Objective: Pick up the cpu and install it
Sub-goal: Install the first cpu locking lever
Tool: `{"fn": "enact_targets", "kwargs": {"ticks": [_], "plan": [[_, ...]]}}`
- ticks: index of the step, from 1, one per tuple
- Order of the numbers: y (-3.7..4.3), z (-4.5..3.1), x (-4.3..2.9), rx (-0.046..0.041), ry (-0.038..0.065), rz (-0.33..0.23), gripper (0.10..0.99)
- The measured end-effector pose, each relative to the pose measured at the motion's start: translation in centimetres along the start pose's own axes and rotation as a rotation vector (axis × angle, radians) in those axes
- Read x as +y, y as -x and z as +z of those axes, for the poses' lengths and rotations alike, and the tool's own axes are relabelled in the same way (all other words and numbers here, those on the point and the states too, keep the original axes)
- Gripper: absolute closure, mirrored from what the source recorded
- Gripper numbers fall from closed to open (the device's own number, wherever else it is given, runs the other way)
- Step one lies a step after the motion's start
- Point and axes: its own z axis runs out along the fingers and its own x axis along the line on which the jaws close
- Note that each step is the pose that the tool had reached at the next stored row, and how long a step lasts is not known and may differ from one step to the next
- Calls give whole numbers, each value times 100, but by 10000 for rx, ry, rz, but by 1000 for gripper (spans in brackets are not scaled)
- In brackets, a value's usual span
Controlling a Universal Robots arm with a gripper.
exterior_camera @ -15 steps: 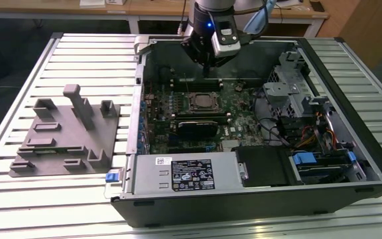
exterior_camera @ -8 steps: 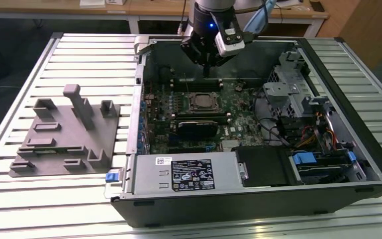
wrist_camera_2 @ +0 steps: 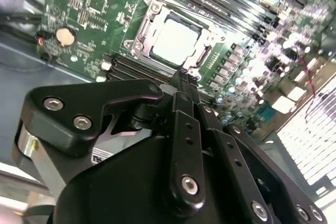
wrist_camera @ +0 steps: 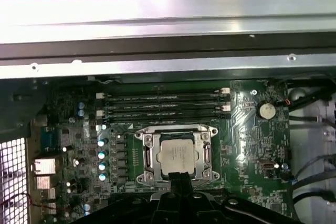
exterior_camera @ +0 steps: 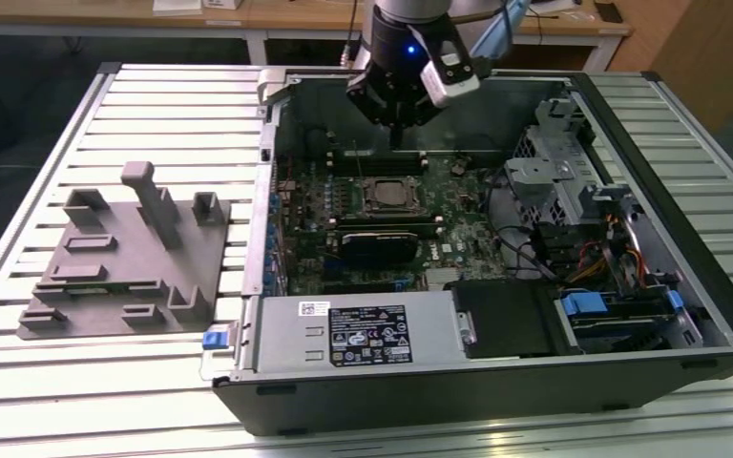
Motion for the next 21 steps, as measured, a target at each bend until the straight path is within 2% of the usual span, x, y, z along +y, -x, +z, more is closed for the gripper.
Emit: {"fn": "enact_targets", "kwargs": {"ticks": [4, 8, 10, 21], "plan": [[-35, 7, -2, 11, 6, -377, 980], [-172, 15, -9, 14, 19, -423, 980], [-211, 29, -11, 13, 28, -439, 980], [-246, 130, -24, 15, 35, -439, 980]]}}
